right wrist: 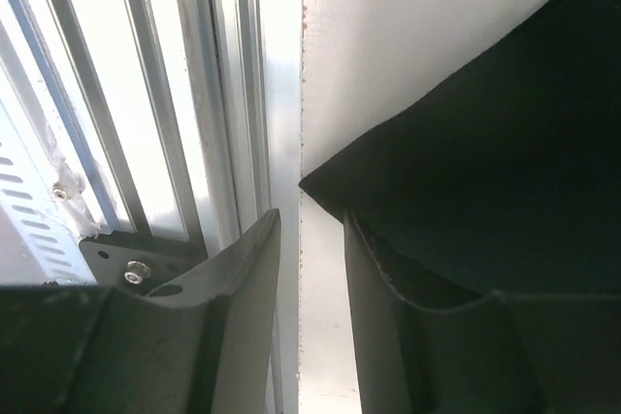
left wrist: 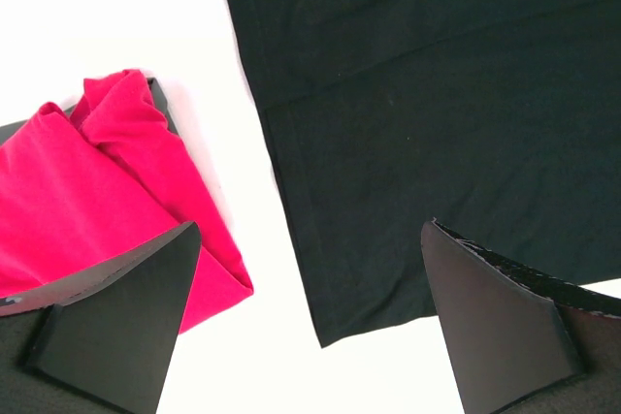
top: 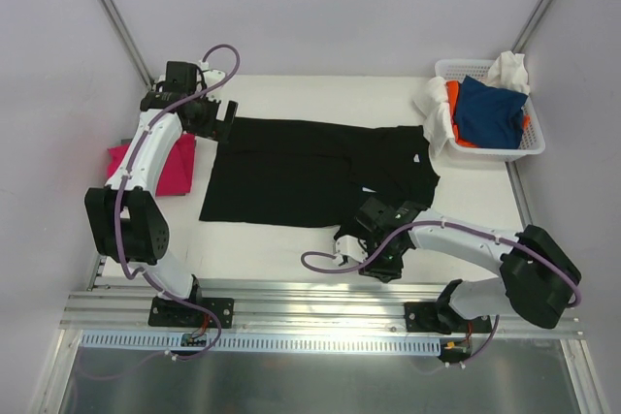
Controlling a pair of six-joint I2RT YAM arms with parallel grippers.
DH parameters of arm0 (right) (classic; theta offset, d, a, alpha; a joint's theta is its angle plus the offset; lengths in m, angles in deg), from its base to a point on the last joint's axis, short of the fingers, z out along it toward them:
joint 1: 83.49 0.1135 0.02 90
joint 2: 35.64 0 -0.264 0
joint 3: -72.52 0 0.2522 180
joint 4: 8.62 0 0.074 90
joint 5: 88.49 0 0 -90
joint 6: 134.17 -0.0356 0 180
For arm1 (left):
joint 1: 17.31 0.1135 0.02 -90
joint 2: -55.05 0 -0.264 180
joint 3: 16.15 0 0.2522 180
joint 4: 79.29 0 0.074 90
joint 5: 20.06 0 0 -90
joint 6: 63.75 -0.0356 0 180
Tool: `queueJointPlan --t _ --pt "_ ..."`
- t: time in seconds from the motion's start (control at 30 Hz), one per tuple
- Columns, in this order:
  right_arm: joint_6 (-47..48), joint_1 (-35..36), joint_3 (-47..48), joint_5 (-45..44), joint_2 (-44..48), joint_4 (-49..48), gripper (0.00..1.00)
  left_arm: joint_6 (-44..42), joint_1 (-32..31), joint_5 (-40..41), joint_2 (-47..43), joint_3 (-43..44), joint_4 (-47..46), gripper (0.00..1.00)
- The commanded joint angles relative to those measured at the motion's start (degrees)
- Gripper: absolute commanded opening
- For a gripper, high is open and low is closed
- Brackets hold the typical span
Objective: Fold and stack the t-shirts
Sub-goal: Fold the tshirt
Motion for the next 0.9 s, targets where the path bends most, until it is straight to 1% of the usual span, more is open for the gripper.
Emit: queueJointPlan --t 0.0,0.13,0.27,0.43,0.47,0.5,0.53,0.6,0.7,0.73,0.8,0.83,0.87 --pt "-0.5 0.7 -0.4 0.9 -1.4 -3.5 0.35 -0.2 0.4 0.9 -3.5 -1.4 -0.5 0.99" --pt "-2.1 2.6 0.0 0.7 -4.4 -6.1 0.34 -0.3 0.4 1.3 -4.4 -2.0 -0.4 0.99" --pt "-3.4 4.1 1.4 0.5 -8.8 -7.1 0.29 -0.1 0.4 1.4 -5.0 -1.9 -0.2 0.99" --pt "-4.4 5.9 0.7 -1.2 -8.9 -7.9 0.28 -0.1 0.4 1.5 -5.5 -2.0 -0.2 0.99" --pt "-4.7 5.9 0.5 -2.7 -8.6 -8.3 0.19 0.1 0.4 1.6 -5.5 -2.1 -0.2 0.99" --pt "-5.4 5.9 0.6 -3.6 -8.4 -8.4 0.15 0.2 0.4 1.4 -5.6 -2.1 -0.2 0.99" --pt "-5.5 5.8 0.6 -5.5 -8.2 -8.0 0.08 0.1 0.4 1.3 -5.8 -2.1 -0.1 0.99" --pt "-5.3 5.8 1.0 -7.3 -6.9 -6.8 0.01 0.1 0.4 1.2 -6.0 -2.8 -0.1 0.99" --pt "-3.9 4.7 3.3 -9.5 -4.8 -1.8 0.01 -1.3 0.4 0.4 -7.0 -5.2 -0.1 0.99" --pt "-2.9 4.2 4.3 -9.9 -3.8 1.2 0.01 -1.7 0.4 0.4 -7.0 -6.0 -0.1 0.99" --pt "-1.7 1.9 6.2 -10.7 -3.1 4.1 0.01 -4.8 0.4 -0.3 -7.7 -9.2 -0.3 0.98" --pt "-1.0 1.1 8.7 -10.9 -2.8 6.6 0.01 -6.2 0.4 -0.2 -7.9 -10.6 -0.7 0.97" --pt "-0.1 -0.3 9.9 -11.5 -2.0 7.7 0.01 -9.0 0.4 0.6 -8.7 -13.7 -2.3 0.96"
